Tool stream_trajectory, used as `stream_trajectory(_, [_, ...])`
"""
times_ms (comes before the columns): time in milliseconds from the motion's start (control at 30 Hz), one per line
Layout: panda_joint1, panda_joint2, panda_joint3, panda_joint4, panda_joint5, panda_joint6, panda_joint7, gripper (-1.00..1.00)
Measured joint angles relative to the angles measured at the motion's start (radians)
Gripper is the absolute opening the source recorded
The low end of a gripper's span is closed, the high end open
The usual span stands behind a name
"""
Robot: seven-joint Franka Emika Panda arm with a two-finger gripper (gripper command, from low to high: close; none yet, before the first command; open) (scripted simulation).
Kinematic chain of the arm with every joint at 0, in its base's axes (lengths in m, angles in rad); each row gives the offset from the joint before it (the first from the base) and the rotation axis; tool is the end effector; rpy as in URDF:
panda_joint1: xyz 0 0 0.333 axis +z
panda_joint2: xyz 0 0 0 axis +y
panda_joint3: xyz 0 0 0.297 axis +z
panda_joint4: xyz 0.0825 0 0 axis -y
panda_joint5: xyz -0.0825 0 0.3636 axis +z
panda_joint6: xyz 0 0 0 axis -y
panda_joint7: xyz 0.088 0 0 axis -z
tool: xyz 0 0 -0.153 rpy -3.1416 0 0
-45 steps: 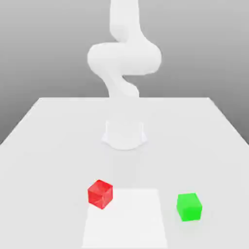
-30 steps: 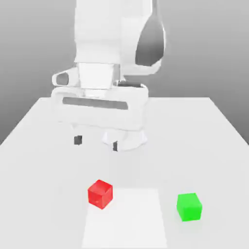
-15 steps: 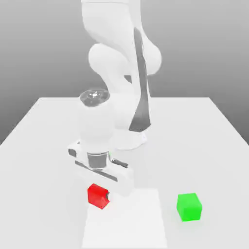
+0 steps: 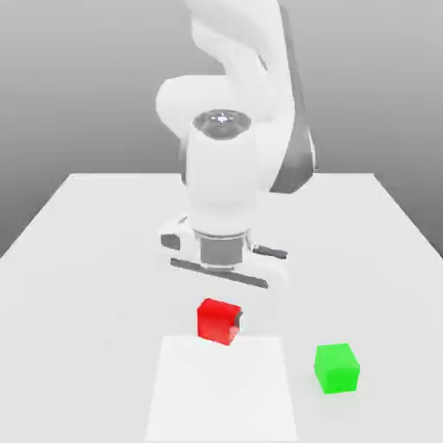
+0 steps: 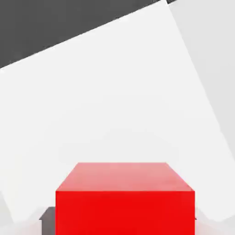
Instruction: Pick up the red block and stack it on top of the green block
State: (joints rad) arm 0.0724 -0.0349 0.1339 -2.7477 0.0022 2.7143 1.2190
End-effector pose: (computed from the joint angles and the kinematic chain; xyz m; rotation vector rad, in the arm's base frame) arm 0.3784 0.0784 0.1833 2.7440 -1.5255 0.0053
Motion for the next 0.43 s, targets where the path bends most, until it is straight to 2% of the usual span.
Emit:
stream_trajectory(100, [0.137, 0.011, 0.063, 0.066, 0.005, -0.055, 0.028, -1.00])
stream_trajectory(167, [0.240, 0.057, 0.054, 0.086, -0.019, -0.030, 0.054, -1.00])
stream_trajectory(300, [0.211, 0.189, 0.001, 0.097, -0.073, 0.090, 0.095, -1.00])
stream_trajectory(333, [0.213, 0.211, -0.004, 0.098, -0.079, 0.110, 0.100, 1.00])
stream_trajectory(433, [0.213, 0.211, -0.004, 0.098, -0.079, 0.110, 0.100, 1.00])
